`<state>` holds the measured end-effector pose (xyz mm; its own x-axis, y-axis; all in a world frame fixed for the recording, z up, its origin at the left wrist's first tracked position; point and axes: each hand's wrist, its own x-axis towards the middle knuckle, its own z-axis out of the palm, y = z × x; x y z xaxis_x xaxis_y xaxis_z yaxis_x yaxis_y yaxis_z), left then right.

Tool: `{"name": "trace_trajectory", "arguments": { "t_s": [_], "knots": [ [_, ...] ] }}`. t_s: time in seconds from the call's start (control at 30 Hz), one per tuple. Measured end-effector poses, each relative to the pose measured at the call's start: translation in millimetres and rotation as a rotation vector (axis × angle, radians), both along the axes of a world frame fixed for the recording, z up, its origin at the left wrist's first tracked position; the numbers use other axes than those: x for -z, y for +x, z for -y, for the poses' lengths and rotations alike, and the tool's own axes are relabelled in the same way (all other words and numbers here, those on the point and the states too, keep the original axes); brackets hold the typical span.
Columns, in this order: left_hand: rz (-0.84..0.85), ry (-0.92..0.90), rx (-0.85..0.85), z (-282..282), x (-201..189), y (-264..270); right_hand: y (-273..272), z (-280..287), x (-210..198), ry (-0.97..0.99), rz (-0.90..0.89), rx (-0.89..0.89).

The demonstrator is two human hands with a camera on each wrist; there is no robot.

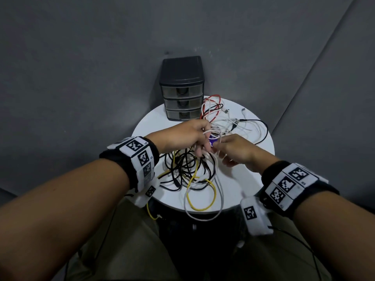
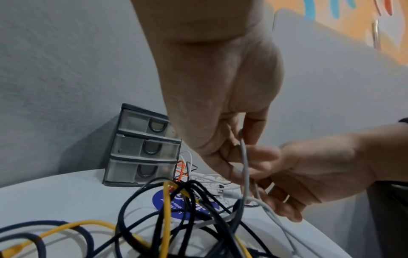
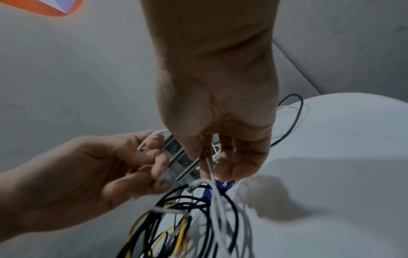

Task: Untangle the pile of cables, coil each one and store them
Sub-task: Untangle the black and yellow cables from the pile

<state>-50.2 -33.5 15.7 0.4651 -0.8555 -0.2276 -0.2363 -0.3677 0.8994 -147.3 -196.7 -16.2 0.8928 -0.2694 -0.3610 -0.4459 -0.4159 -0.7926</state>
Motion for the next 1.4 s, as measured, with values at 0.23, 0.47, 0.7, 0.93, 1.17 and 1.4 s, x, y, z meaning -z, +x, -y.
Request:
{"name": "trace_trajectory", "arguments": {
  "t_s": [0.23,0.47,0.7,0.93,1.17,1.4],
  "knots": [
    [0.028,0.214,0.046,11,17,-2,8,-5,-11,-0.067,0.428,0.119],
    [0.137,0.110,-0.051,21,15,-5,6,-16,-32,-0.354,0.907,0.210],
    [0.174,0.079,-0.080,21,11,-5,7,-20,-46,-0.444,1.029,0.139],
    [0.132,0.021,-0.106,16,15,-7,9,-4,-24,-0.267,0.475,0.046],
    [0.139,0.060,-0.062,11,12,-9,11,0,-25,-0.414,0.516,0.054],
    [0.205,0.179,0.015,10,4,-8,23,12,-50,-0.233,0.814,0.494]
  ]
}}
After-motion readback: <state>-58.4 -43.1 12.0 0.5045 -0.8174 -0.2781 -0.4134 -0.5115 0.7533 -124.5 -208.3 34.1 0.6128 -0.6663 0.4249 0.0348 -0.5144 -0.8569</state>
